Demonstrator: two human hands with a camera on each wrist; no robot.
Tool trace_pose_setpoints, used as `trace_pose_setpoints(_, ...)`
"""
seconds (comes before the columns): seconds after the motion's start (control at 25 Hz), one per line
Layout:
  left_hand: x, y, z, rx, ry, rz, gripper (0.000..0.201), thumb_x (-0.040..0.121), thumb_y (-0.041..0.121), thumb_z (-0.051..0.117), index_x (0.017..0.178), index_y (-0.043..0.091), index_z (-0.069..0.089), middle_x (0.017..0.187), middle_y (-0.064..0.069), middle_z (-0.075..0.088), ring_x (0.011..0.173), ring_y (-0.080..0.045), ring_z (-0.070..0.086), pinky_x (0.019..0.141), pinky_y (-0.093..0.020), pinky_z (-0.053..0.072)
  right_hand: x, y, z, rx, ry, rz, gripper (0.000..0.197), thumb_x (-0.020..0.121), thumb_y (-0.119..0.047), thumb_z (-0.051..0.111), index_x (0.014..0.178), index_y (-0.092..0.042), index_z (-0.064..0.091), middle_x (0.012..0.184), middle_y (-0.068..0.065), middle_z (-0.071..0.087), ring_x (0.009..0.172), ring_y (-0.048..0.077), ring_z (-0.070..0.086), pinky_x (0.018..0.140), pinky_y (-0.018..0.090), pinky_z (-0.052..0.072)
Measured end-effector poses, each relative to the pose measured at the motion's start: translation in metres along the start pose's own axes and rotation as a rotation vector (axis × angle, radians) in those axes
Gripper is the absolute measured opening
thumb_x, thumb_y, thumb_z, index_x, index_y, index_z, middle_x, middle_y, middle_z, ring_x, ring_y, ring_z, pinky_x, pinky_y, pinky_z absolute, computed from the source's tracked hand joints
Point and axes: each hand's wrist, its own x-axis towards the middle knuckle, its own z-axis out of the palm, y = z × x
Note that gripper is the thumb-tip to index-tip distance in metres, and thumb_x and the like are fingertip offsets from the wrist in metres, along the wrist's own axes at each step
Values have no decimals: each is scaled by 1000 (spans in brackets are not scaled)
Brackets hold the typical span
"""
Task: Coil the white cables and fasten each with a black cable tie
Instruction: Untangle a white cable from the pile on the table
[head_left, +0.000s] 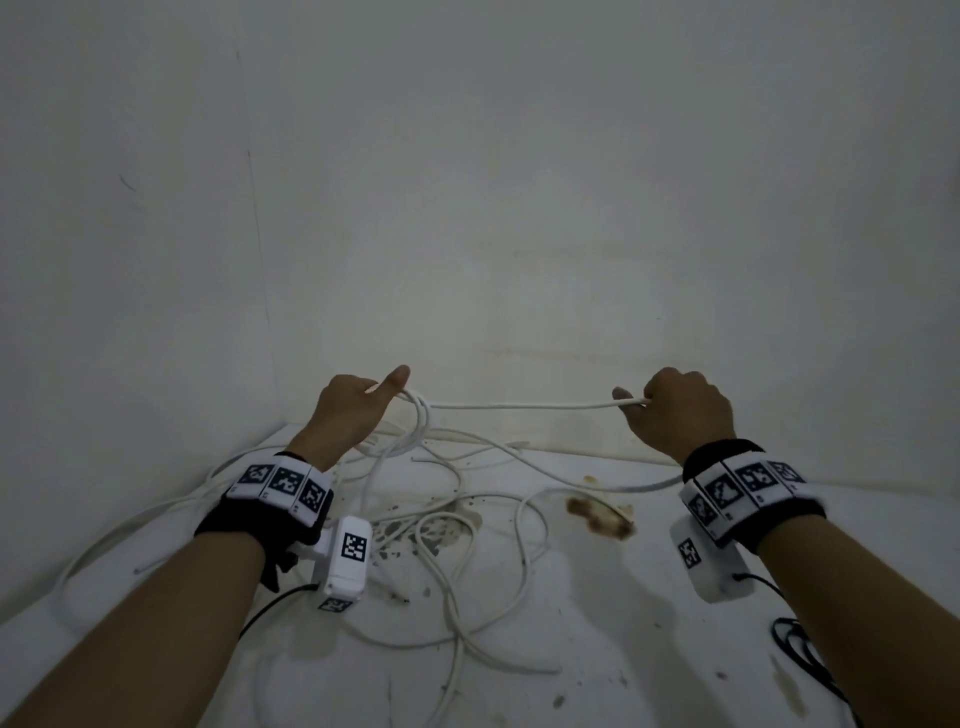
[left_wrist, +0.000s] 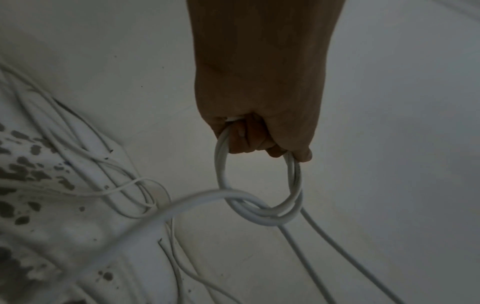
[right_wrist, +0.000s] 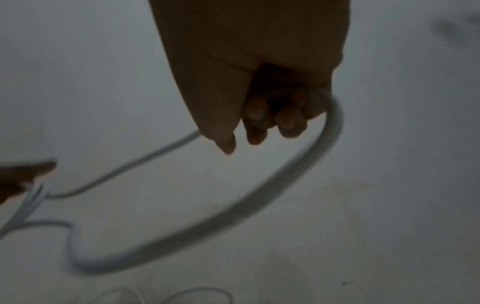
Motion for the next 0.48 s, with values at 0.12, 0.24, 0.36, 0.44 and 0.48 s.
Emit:
trace_pose_setpoints(0.12, 9, -5, 3, -62, 52, -63, 60, 86, 66, 55, 60, 14, 43, 55, -6, 40, 53, -21, 40, 57, -29, 32, 0, 0, -9, 463, -235, 195, 46, 82, -36, 77, 60, -17, 41, 56, 1, 37, 46, 18, 41, 53, 25, 37)
trace_pose_setpoints(0.24, 13, -10, 10, -246, 64, -220, 56, 88, 65, 52, 84, 9, 56, 63, -6, 44, 52, -21, 39, 55, -26, 36, -14, -12, -24, 1258, -568, 285, 27, 91, -27, 69, 75, -15, 50, 52, -4, 25, 37, 11, 24, 38, 21, 26)
trace_pose_setpoints(0.36, 14, -13, 10, -277, 68, -297, 57, 91, 63, 50, 85, 7, 60, 63, -5, 47, 52, -22, 38, 55, -26, 36, -27, -12, -43, 1330, -653, 171, 27, 100, -36, 55, 93, -11, 63, 55, -4, 22, 38, 9, 15, 37, 20, 14)
trace_pose_setpoints(0.44, 16, -13, 6, -209, 57, -258, 57, 91, 63, 50, 81, 8, 60, 61, -6, 48, 51, -23, 40, 54, -26, 35, -30, -6, -48, 855, -559, -40, 35, 101, -40, 52, 93, -11, 70, 56, 1, 34, 43, 14, 25, 42, 21, 21)
trace_pose_setpoints(0.48, 16, -13, 7, -123, 47, -196, 58, 91, 63, 50, 73, 9, 58, 58, -6, 48, 51, -24, 42, 54, -26, 35, -32, -6, -47, 538, -494, -141, 34, 100, -41, 53, 87, -15, 72, 61, 2, 48, 48, 16, 37, 45, 22, 28)
